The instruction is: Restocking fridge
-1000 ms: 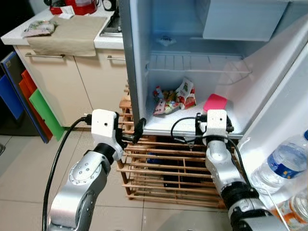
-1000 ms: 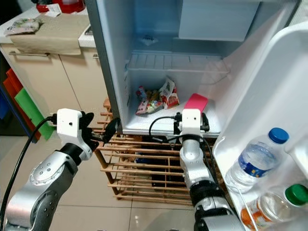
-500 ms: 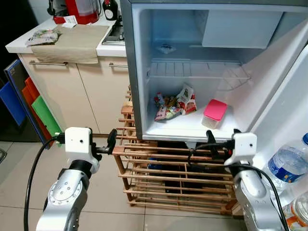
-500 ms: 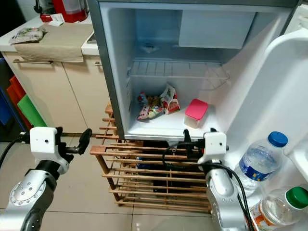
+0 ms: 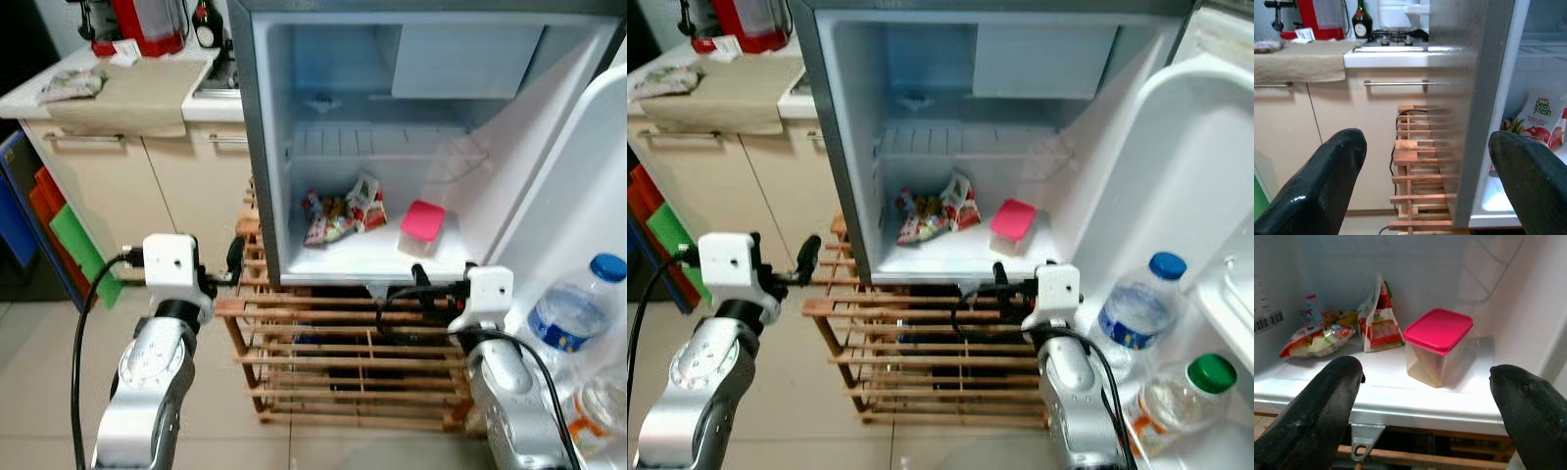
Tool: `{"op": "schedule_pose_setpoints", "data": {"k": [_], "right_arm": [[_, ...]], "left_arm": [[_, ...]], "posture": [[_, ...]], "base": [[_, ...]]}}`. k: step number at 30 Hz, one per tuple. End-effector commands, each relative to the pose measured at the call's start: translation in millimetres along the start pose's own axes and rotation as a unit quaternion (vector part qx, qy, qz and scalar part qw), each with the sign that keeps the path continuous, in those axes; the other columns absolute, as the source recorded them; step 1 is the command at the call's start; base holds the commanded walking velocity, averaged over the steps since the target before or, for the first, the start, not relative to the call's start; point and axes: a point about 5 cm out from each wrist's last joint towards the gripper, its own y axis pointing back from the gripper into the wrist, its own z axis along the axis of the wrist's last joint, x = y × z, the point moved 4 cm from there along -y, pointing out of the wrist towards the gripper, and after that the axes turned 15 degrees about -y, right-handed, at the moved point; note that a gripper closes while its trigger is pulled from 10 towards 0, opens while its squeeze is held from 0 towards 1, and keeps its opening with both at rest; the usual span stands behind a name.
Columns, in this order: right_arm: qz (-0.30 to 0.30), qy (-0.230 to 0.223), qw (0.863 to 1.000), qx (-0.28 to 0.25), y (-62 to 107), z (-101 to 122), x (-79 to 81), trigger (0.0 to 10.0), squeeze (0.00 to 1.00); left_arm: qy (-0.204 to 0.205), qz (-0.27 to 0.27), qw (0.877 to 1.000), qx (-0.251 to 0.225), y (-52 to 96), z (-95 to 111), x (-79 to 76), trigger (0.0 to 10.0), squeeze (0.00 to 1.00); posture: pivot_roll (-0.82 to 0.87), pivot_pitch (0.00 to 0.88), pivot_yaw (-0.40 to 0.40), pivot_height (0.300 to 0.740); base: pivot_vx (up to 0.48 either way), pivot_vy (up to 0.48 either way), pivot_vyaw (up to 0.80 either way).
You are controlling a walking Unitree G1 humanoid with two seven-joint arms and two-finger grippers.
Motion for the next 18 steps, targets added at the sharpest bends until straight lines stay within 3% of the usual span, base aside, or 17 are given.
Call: {"op": "schedule_pose_setpoints", "data": {"k": [1, 15, 18], "right_arm": [[-0.007, -0.013, 1.0, 0.011, -0.3, -4.6, -2.8, 10.0, 0.0], [-0.006, -0.009, 1.0, 0.018, -2.1, -7.7, -4.5, 10.0, 0.0], [-0.007, -0.003, 1.0, 0.028, 2.7, -13.8, -7.1, 10.0, 0.0]], "left_arm": [[-0.001, 0.008, 1.0, 0.007, 0.1, -4.1, 3.5, 10.0, 0.0], [-0.002, 0.006, 1.0, 0.005, -1.1, -5.4, 2.4, 10.0, 0.0], [-0.001, 0.001, 1.0, 0.002, -3.5, -4.8, 1.5, 10.0, 0.0]], "posture": [[-0.11, 0.0, 0.043, 0.74], [-0.11, 0.0, 0.041, 0.74], [-0.12, 0.0, 0.045, 0.74]], "base": [[-0.289, 0.0, 0.0], [-0.29, 0.0, 0.0], [0.0, 0.0, 0.0]]}}
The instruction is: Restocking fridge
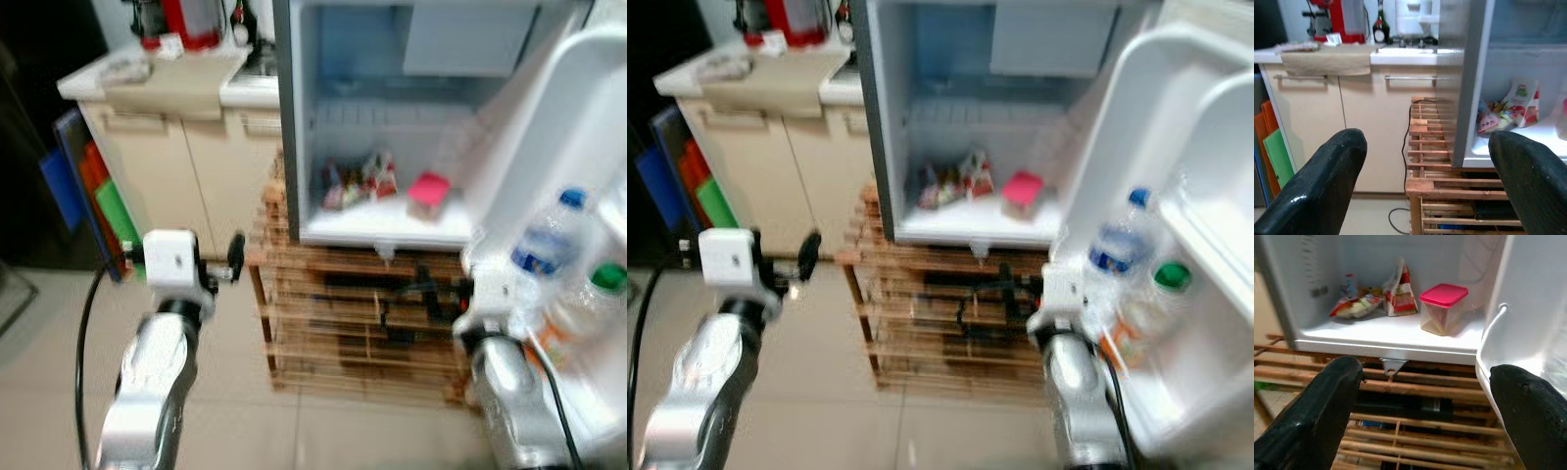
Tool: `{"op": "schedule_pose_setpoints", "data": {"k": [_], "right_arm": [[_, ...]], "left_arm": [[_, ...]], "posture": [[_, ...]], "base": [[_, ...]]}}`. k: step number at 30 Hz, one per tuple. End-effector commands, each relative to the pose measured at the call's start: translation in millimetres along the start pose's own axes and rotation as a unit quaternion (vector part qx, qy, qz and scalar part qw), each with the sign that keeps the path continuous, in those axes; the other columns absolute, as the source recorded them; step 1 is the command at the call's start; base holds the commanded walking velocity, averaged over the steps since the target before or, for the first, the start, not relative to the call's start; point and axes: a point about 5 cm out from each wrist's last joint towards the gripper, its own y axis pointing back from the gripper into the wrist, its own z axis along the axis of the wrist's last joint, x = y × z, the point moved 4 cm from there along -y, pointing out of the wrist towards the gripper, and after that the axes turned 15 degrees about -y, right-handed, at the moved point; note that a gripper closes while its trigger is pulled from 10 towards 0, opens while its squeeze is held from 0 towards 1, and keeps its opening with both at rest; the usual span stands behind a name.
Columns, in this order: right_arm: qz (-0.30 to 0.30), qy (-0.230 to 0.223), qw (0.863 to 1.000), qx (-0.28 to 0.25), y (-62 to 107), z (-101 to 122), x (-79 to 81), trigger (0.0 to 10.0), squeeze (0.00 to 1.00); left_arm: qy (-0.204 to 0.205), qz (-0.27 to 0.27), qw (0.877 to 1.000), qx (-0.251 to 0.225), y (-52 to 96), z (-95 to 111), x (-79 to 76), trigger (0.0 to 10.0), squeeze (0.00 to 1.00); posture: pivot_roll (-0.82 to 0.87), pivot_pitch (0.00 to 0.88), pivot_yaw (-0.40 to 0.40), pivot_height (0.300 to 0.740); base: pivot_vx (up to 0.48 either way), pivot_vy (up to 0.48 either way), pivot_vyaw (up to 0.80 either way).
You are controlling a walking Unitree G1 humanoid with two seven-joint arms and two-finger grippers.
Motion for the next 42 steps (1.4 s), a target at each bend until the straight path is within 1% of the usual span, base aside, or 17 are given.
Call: {"op": "schedule_pose_setpoints", "data": {"k": [1, 7, 10, 12, 13, 16, 17, 19, 21, 22, 23, 25, 29, 33, 37, 40, 42], "right_arm": [[0.003, 0.004, 1.0, 0.006, 2.1, -2.2, -1.2, 10.0, 0.0], [0.005, 0.007, 1.0, 0.027, 8.4, -12.0, -6.3, 10.0, 0.0], [0.027, 0.024, 0.996, 0.083, 19.4, -34.3, -12.0, 10.0, 0.0], [0.024, 0.056, 0.982, 0.176, 39.3, -71.5, -31.7, 10.0, 0.0], [-0.008, 0.092, 0.963, 0.252, 59.9, -99.9, -58.0, 10.0, 0.0], [-0.084, 0.098, 0.935, 0.33, 89.5, -127.3, -96.6, 10.0, 0.0], [-0.084, 0.098, 0.935, 0.33, 89.5, -127.3, -96.6, 10.0, 0.0], [-0.176, 0.11, 0.905, 0.372, 120.9, -135.6, -137.7, 10.0, 0.0], [-0.176, 0.11, 0.905, 0.372, 120.9, -135.6, -137.7, 10.0, 0.0], [-0.211, 0.117, 0.892, 0.383, 133.2, -134.3, -154.7, 10.0, 0.0], [-0.286, 0.138, 0.864, 0.391, 155.9, -122.5, -189.9, 10.0, 0.0], [-0.36, 0.159, 0.837, 0.382, 173.6, -102.6, -220.9, 10.0, 0.0], [-0.398, 0.17, 0.821, 0.373, 182.0, -88.8, -237.2, 10.0, 0.0], [-0.477, 0.185, 0.779, 0.363, 209.6, -54.5, -272.8, 10.0, 0.0], [-0.507, 0.192, 0.779, 0.315, 202.4, -27.9, -284.8, 10.0, 0.0], [-0.521, 0.235, 0.788, 0.229, 169.6, 22.7, -292.6, 10.0, 0.0], [-0.52, 0.247, 0.792, 0.202, 157.2, 39.1, -292.5, 10.0, 0.0]], "left_arm": [[0.002, -0.006, 1.0, -0.006, -2.5, 2.6, -2.5, 10.0, 0.0], [0.006, -0.02, 1.0, -0.006, 0.0, 0.8, -6.6, 10.0, 0.0], [0.004, -0.028, 1.0, -0.001, 0.6, -3.5, -8.8, 10.0, 0.0], [0.004, -0.049, 0.999, 0.023, -1.7, -17.4, -14.2, 10.0, 0.0], [0.01, -0.077, 0.995, 0.056, -4.0, -33.8, -21.2, 10.0, 0.0], [-0.022, -0.11, 0.988, 0.104, -7.3, -54.0, -29.2, 10.0, 0.0], [-0.022, -0.11, 0.988, 0.104, -7.3, -54.0, -29.2, 10.0, 0.0], [-0.065, -0.144, 0.973, 0.167, -5.6, -77.5, -37.0, 10.0, 0.0], [-0.065, -0.144, 0.973, 0.167, -5.6, -77.5, -37.0, 10.0, 0.0], [-0.074, -0.161, 0.965, 0.191, -3.1, -86.7, -40.9, 10.0, 0.0], [-0.083, -0.186, 0.953, 0.226, 1.5, -100.5, -47.0, 10.0, 0.0], [-0.087, -0.209, 0.94, 0.257, 6.6, -111.8, -52.2, 10.0, 0.0], [-0.094, -0.223, 0.93, 0.276, 9.3, -118.7, -55.4, 10.0, 0.0], [-0.112, -0.269, 0.899, 0.327, 23.4, -141.7, -64.9, 10.0, 0.0], [-0.117, -0.275, 0.892, 0.34, 26.8, -146.9, -65.7, 10.0, 0.0], [-0.119, -0.281, 0.887, 0.346, 31.6, -150.2, -68.7, 10.0, 0.0], [-0.121, -0.285, 0.885, 0.348, 32.6, -151.8, -70.9, 10.0, 0.0]], "posture": [[-0.12, 0.0, 0.045, 0.74], [-0.13, 0.0, 0.053, 0.74], [-0.14, 0.0, 0.052, 0.74], [-0.14, 0.0, 0.051, 0.74], [-0.15, 0.0, 0.051, 0.74], [-0.15, 0.0, 0.053, 0.74], [-0.15, 0.0, 0.053, 0.74], [-0.17, 0.0, 0.068, 0.74], [-0.17, 0.0, 0.068, 0.74], [-0.18, 0.0, 0.077, 0.74], [-0.19, 0.0, 0.09, 0.74], [-0.2, 0.0, 0.099, 0.74], [-0.22, 0.0, 0.104, 0.74], [-0.22, 0.0, 0.101, 0.74], [-0.22, 0.0, 0.098, 0.74], [-0.23, 0.0, 0.091, 0.74], [-0.23, 0.0, 0.086, 0.74]], "base": [[0.0, 0.0, 0.0], [0.0, 0.0, 0.0], [0.0, 0.0, 0.0], [0.0, 0.0, 0.0], [0.0, 0.0, 0.0], [0.0, 0.0, 0.0], [0.0, 0.0, 0.0], [0.0, 0.0, 0.0], [0.0, 0.0, 0.0], [0.0, 0.0, 0.0], [0.0, 0.0, 0.0], [0.0, 0.0, 0.0], [0.0, 0.0, 0.0], [0.0, 0.0, 0.0], [0.0, 0.0, 0.0], [0.0, 0.0, 0.0], [0.0, 0.0, 0.0]]}}
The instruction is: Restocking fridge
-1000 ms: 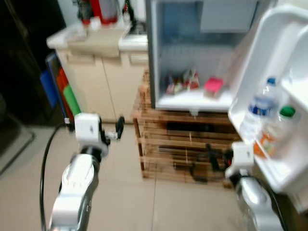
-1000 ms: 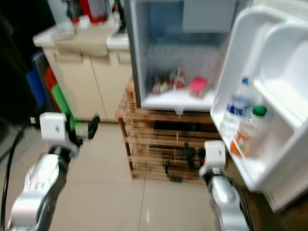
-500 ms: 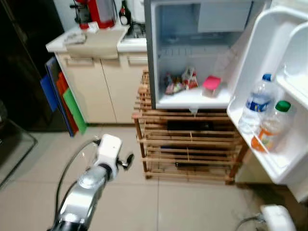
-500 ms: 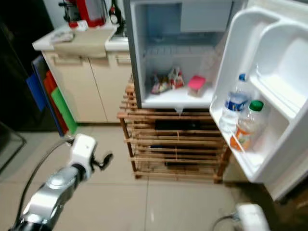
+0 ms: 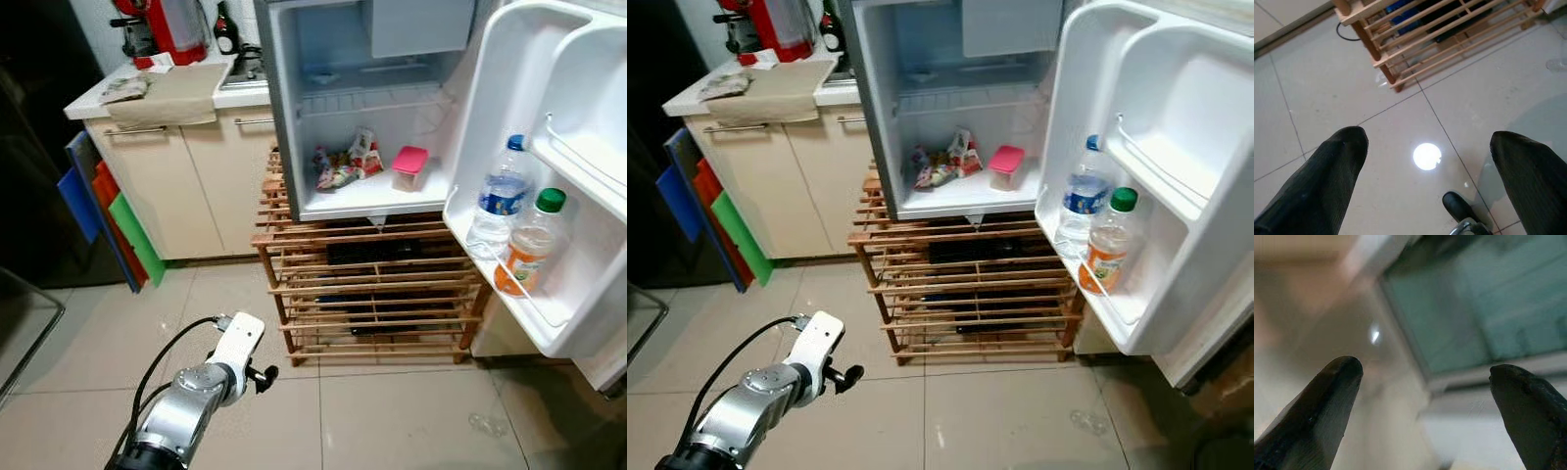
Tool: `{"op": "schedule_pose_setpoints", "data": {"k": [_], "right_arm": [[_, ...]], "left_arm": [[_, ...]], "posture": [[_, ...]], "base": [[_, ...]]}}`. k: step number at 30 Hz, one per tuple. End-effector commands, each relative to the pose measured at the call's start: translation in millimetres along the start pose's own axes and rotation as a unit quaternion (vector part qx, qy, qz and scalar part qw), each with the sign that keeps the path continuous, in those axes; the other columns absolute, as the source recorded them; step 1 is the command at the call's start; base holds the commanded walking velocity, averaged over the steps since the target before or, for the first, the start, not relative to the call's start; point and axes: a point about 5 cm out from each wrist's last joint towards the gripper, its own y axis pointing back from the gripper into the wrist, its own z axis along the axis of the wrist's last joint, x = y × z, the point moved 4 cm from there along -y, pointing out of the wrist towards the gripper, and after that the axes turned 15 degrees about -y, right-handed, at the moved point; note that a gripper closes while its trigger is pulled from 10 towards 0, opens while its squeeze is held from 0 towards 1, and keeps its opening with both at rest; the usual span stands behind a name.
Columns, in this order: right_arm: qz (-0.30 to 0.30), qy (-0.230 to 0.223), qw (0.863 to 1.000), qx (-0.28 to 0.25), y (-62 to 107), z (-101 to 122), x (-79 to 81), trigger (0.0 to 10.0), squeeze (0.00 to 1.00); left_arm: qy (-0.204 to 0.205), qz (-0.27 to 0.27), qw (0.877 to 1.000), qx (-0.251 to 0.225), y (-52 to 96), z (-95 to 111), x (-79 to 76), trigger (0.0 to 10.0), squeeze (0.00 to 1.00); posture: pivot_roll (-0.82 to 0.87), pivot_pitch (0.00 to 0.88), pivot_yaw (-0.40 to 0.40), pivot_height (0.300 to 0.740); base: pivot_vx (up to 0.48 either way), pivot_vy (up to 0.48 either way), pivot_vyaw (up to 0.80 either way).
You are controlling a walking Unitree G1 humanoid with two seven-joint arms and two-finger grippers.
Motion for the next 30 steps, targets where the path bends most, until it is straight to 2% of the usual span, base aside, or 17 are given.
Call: {"op": "schedule_pose_setpoints", "data": {"k": [1, 7, 8, 10, 11, 14, 16, 18, 19, 20, 21, 22, 23, 24, 26, 28, 30], "right_arm": [[0.0, -0.016, 0.999, -0.034, -1.4, 21.2, 2.2, 10.0, 0.0], [0.059, -0.079, 0.993, -0.066, 1.5, 47.3, 26.2, 10.0, 0.0], [0.106, -0.094, 0.986, -0.083, 6.9, 59.5, 46.3, 10.0, 0.0], [0.117, -0.088, 0.985, -0.092, 10.1, 63.3, 54.4, 10.0, 0.0], [0.158, -0.085, 0.979, -0.099, 19.9, 66.3, 78.2, 10.0, 0.0], [0.198, -0.09, 0.971, -0.099, 30.2, 67.3, 98.7, 10.0, 0.0], [0.309, -0.111, 0.938, -0.11, 61.6, 77.5, 141.2, 10.0, 0.0], [0.427, -0.117, 0.888, -0.121, 104.4, 87.0, 179.1, 10.0, 0.0], [0.427, -0.117, 0.888, -0.121, 104.4, 87.0, 179.1, 10.0, 0.0], [0.506, -0.103, 0.847, -0.13, 137.0, 91.4, 196.9, 10.0, 0.0], [0.609, -0.07, 0.778, -0.14, 185.6, 91.2, 213.2, 10.0, 0.0], [0.609, -0.07, 0.778, -0.14, 185.6, 91.2, 213.2, 10.0, 0.0], [0.637, -0.065, 0.755, -0.143, 200.2, 91.4, 215.4, 10.0, 0.0], [0.646, -0.066, 0.748, -0.141, 204.4, 92.0, 215.9, 10.0, 0.0], [0.637, -0.067, 0.754, -0.144, 199.1, 92.9, 216.0, 10.0, 0.0], [0.561, -0.088, 0.809, -0.15, 163.7, 99.4, 212.8, 10.0, 0.0], [0.502, -0.133, 0.841, -0.153, 146.0, 110.8, 208.3, 10.0, 0.0]], "left_arm": [[-0.005, -0.002, 1.0, 0.016, -0.4, -7.8, 1.0, 10.0, 0.0], [-0.006, -0.004, 1.0, 0.021, -1.4, -9.9, 1.5, 10.0, 0.0], [-0.009, -0.006, 1.0, 0.023, -1.9, -10.9, 2.0, 10.0, 0.0], [0.0, -0.01, 1.0, 0.024, -2.3, -11.8, 1.6, 10.0, 0.0], [0.032, -0.027, 0.999, 0.029, -4.7, -16.0, -1.9, 10.0, 0.0], [0.045, -0.034, 0.998, 0.035, -6.8, -20.0, -2.8, 10.0, 0.0], [0.053, -0.034, 0.997, 0.05, -9.2, -31.4, -1.5, 10.0, 0.0], [0.053, -0.038, 0.995, 0.069, -10.3, -46.0, -3.4, 10.0, 0.0], [0.053, -0.038, 0.995, 0.069, -10.3, -46.0, -3.4, 10.0, 0.0], [0.052, -0.046, 0.995, 0.078, -10.3, -53.3, -6.5, 10.0, 0.0], [0.053, -0.055, 0.993, 0.087, -9.9, -61.5, -10.6, 10.0, 0.0], [0.053, -0.055, 0.993, 0.087, -9.9, -61.5, -10.6, 10.0, 0.0], [0.054, -0.056, 0.993, 0.088, -10.0, -64.4, -11.5, 10.0, 0.0], [0.055, -0.056, 0.993, 0.089, -10.2, -66.0, -11.7, 10.0, 0.0], [0.053, -0.053, 0.993, 0.089, -10.7, -67.4, -11.2, 10.0, 0.0], [0.04, -0.036, 0.995, 0.083, -13.4, -66.7, -4.8, 10.0, 0.0], [0.033, -0.01, 0.997, 0.062, -17.6, -59.3, 5.0, 10.0, 0.0]], "posture": [[-0.23, 0.0, 0.089, 0.74], [-0.24, 0.0, 0.096, 0.74], [-0.24, 0.0, 0.1, 0.74], [-0.25, 0.0, 0.103, 0.74], [-0.25, 0.0, 0.099, 0.74], [-0.25, 0.0, 0.096, 0.74], [-0.25, 0.0, 0.103, 0.74], [-0.26, 0.0, 0.105, 0.74], [-0.26, 0.0, 0.105, 0.74], [-0.25, 0.0, 0.104, 0.74], [-0.25, 0.0, 0.104, 0.74], [-0.25, 0.0, 0.104, 0.74], [-0.25, 0.0, 0.101, 0.74], [-0.25, 0.0, 0.101, 0.74], [-0.24, 0.0, 0.096, 0.74], [-0.23, 0.0, 0.093, 0.74], [-0.22, 0.0, 0.089, 0.74]], "base": [[0.0, 0.0, 0.0], [0.0, 0.0, 0.0], [0.0, 0.0, 0.0], [0.0, 0.0, 0.0], [0.0, 0.0, 0.0], [0.0, 0.0, 0.0], [0.0, 0.0, 0.0], [0.0, 0.0, 0.0], [0.0, 0.0, 0.0], [0.0, 0.0, 0.0], [0.0, 0.0, 0.0], [0.0, 0.0, 0.0], [0.0, 0.0, 0.0], [0.0, 0.0, 0.0], [0.0, 0.0, 0.0], [0.0, 0.0, 0.0], [0.0, 0.0, 0.0]]}}
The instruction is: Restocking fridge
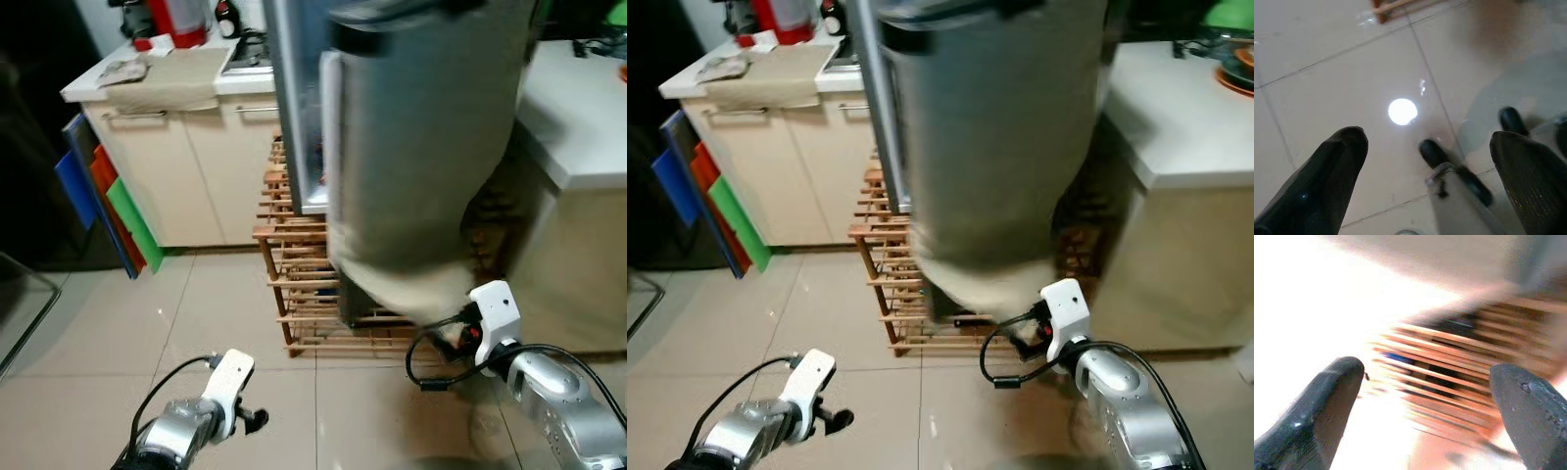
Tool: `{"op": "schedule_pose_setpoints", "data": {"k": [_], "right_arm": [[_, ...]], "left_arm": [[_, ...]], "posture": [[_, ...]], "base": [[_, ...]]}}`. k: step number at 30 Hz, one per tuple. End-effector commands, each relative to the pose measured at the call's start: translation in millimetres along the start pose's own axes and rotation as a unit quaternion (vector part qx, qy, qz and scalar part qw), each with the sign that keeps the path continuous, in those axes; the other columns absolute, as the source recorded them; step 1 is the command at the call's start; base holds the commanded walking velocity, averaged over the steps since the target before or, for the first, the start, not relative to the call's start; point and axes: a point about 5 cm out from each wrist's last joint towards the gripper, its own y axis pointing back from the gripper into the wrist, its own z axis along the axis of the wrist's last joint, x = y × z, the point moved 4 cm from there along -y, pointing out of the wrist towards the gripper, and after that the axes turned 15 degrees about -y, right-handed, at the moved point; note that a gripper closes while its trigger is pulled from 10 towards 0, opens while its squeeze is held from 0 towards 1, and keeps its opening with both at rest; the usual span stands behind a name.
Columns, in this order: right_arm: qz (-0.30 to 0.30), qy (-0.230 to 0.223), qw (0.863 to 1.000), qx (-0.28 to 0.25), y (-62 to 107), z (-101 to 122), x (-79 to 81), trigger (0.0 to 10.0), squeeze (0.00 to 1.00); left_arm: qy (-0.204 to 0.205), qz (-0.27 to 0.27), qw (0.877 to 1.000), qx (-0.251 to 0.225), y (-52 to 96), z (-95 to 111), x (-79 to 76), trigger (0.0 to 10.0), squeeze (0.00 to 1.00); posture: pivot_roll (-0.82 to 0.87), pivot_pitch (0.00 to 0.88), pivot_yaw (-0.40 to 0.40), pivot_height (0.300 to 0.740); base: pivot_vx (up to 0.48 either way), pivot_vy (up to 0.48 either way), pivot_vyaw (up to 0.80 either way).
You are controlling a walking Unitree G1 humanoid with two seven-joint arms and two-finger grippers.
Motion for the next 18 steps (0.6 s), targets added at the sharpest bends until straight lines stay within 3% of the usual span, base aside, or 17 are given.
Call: {"op": "schedule_pose_setpoints", "data": {"k": [1, 3, 5, 6, 7, 8, 10, 11, 13, 14, 15, 16, 18], "right_arm": [[-0.061, -0.027, 0.997, -0.045, -5.6, 15.6, -11.6, 10.0, 0.0], [-0.052, -0.048, 0.995, -0.077, -10.9, 30.3, 5.1, 10.0, 0.0], [-0.044, -0.049, 0.994, -0.085, -12.4, 33.7, 11.9, 10.0, 0.0], [-0.026, -0.051, 0.994, -0.093, -13.4, 37.9, 22.4, 10.0, 0.0], [-0.007, -0.057, 0.993, -0.101, -15.7, 41.5, 35.1, 10.0, 0.0], [-0.007, -0.057, 0.993, -0.101, -15.7, 41.5, 35.1, 10.0, 0.0], [0.022, -0.068, 0.992, -0.107, -20.2, 44.7, 55.0, 10.0, 0.0], [0.022, -0.068, 0.992, -0.107, -20.2, 44.7, 55.0, 10.0, 0.0], [0.044, -0.077, 0.988, -0.125, -27.3, 49.9, 72.5, 10.0, 0.0], [0.044, -0.077, 0.988, -0.125, -27.3, 49.9, 72.5, 10.0, 0.0], [0.05, -0.077, 0.987, -0.13, -30.1, 51.9, 78.7, 10.0, 0.0], [0.05, -0.077, 0.987, -0.13, -30.1, 51.9, 78.7, 10.0, 0.0], [0.058, -0.079, 0.985, -0.139, -34.7, 56.2, 88.3, 10.0, 0.0]], "left_arm": [[-0.009, 0.057, 0.997, -0.052, 1.4, 23.4, 22.3, 10.0, 0.0], [0.004, 0.107, 0.987, -0.121, 7.1, 50.2, 37.8, 10.0, 0.0], [0.011, 0.118, 0.982, -0.145, 10.8, 59.0, 42.2, 10.0, 0.0], [0.022, 0.139, 0.973, -0.184, 19.6, 74.6, 51.2, 10.0, 0.0], [0.028, 0.168, 0.955, -0.242, 37.5, 100.3, 62.7, 10.0, 0.0], [0.028, 0.168, 0.955, -0.242, 37.5, 100.3, 62.7, 10.0, 0.0], [0.053, 0.208, 0.917, -0.335, 76.2, 140.3, 79.0, 10.0, 0.0], [0.053, 0.208, 0.917, -0.335, 76.2, 140.3, 79.0, 10.0, 0.0], [0.071, 0.245, 0.874, -0.414, 114.9, 172.0, 91.0, 10.0, 0.0], [0.071, 0.245, 0.874, -0.414, 114.9, 172.0, 91.0, 10.0, 0.0], [0.078, 0.258, 0.855, -0.442, 129.1, 181.9, 94.8, 10.0, 0.0], [0.078, 0.258, 0.855, -0.442, 129.1, 181.9, 94.8, 10.0, 0.0], [0.073, 0.288, 0.83, -0.472, 148.2, 192.7, 98.6, 10.0, 0.0]], "posture": [[-0.22, 0.0, 0.089, 0.74], [-0.21, 0.0, 0.088, 0.74], [-0.21, 0.0, 0.086, 0.74], [-0.2, 0.0, 0.081, 0.74], [-0.19, 0.0, 0.079, 0.74], [-0.19, 0.0, 0.079, 0.74], [-0.17, 0.0, 0.074, 0.74], [-0.17, 0.0, 0.074, 0.74], [-0.16, 0.0, 0.073, 0.74], [-0.16, 0.0, 0.073, 0.74], [-0.16, 0.0, 0.072, 0.74], [-0.16, 0.0, 0.072, 0.74], [-0.14, 0.0, 0.07, 0.74]], "base": [[0.0, 0.0, 0.0], [0.0, 0.0, 0.0], [0.0, 0.0, 0.0], [0.0, 0.0, 0.0], [0.0, 0.0, 0.0], [0.0, 0.0, 0.0], [0.0, 0.0, 0.0], [0.0, 0.0, 0.0], [0.0, 0.0, 0.0], [0.0, 0.0, 0.0], [0.0, 0.0, 0.0], [0.0, 0.0, 0.0], [0.139, 0.195, 0.0]]}}
